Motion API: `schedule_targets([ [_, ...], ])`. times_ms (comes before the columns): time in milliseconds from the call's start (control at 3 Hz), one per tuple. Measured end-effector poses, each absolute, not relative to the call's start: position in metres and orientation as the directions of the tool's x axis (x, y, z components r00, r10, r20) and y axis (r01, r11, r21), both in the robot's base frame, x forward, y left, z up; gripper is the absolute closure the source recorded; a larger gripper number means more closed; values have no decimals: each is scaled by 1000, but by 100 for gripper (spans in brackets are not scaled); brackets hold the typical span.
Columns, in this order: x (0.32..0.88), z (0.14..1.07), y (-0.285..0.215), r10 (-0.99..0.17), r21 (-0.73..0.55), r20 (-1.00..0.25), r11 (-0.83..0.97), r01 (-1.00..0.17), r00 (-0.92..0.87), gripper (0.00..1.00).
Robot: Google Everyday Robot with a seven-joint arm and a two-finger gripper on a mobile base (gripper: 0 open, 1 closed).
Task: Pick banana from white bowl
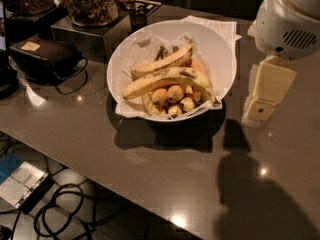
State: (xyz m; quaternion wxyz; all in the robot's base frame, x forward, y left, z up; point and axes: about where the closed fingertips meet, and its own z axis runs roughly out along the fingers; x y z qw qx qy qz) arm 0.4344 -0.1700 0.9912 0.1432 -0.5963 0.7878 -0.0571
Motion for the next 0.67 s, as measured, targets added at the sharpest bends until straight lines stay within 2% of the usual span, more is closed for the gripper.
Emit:
schedule_targets([
  [667, 435, 997, -168, -955, -278, -166, 286, -917, -248, 0],
])
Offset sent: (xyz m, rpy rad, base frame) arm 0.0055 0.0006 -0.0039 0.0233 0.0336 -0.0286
